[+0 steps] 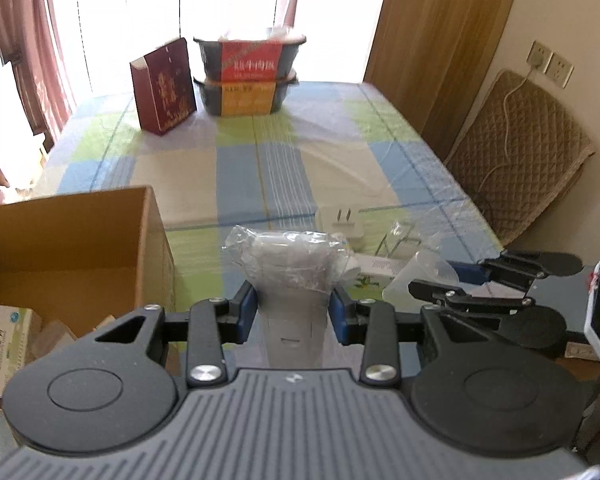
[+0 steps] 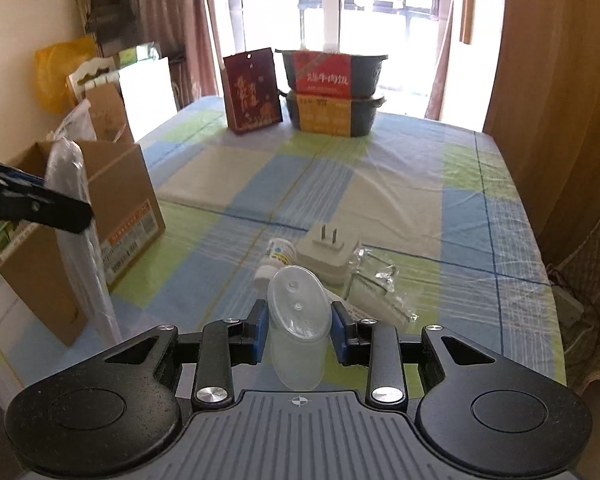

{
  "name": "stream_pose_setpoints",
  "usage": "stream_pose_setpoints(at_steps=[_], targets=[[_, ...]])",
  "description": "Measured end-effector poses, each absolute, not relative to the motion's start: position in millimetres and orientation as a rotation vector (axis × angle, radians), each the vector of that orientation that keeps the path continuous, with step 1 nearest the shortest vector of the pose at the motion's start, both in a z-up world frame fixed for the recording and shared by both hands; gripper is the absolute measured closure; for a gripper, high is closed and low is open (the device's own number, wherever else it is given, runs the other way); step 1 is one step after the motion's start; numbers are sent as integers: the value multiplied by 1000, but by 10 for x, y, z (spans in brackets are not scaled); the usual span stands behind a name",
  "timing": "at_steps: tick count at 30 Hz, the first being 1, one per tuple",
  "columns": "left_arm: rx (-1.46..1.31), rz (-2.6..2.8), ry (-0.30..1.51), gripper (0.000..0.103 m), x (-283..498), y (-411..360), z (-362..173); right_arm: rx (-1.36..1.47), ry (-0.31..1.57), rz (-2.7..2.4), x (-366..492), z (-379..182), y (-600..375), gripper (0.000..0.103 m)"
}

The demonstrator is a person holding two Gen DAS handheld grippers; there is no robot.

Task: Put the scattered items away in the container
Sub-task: 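Carry white tube and clear cup over the cardboard box with both grippers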

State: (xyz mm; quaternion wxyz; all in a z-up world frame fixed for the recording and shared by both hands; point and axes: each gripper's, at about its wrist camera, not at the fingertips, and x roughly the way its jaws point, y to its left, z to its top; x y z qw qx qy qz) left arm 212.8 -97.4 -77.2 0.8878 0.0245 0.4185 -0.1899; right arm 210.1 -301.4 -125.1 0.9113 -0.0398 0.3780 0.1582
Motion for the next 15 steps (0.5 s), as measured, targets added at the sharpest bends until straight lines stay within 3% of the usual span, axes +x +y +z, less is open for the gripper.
stream_pose_setpoints(at_steps=[15], targets=[[0, -333, 718, 70, 1947, -190, -45, -29, 683, 379, 1970, -596, -2606, 68]])
